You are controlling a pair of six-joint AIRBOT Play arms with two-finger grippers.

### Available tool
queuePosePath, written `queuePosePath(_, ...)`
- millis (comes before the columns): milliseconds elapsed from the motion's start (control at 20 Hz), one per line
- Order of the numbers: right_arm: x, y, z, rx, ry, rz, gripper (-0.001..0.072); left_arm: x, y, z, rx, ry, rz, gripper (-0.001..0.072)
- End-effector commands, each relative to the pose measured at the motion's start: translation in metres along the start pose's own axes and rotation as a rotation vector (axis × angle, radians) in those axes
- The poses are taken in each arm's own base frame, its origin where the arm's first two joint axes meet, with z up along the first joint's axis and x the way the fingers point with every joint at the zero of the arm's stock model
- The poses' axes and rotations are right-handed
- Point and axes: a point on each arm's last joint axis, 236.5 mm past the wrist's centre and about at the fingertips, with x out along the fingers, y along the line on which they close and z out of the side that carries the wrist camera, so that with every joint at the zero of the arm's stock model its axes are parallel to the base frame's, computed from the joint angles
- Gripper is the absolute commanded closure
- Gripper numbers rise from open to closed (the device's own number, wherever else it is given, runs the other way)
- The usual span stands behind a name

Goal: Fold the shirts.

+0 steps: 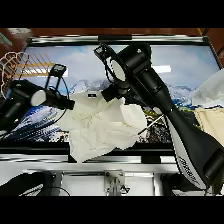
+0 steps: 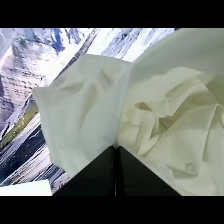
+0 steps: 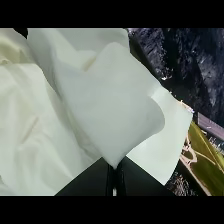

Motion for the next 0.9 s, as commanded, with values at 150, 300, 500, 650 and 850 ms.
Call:
queuePosePath(150, -0.005, 0.013, 0.0, -0.019, -0.007, 0.057, 0.0602, -0.071, 0.033, -0.032, 0.002, -0.03, 0.038, 0.0655)
queuePosePath(300, -0.003, 0.036, 0.009, -0.009, -0.037, 0.148, 0.0602, -0.055, 0.047, -0.048, -0.035, 0.023, 0.064, 0.0655)
queuePosePath(500, 0.001, 0.036, 0.01, -0.002, -0.036, 0.142, 0.0603, -0.038, 0.085, -0.074, -0.157, 0.102, 0.113, 0.065)
queuePosePath(650, 0.01, 0.042, 0.018, 0.014, -0.053, 0.162, 0.0603, -0.033, 0.068, -0.052, -0.238, 0.016, -0.006, 0.0482)
queuePosePath(850, 0.031, 0.05, 0.026, 0.022, -0.05, 0.172, 0.0603, -0.029, 0.061, -0.045, -0.339, -0.002, -0.037, 0.0335)
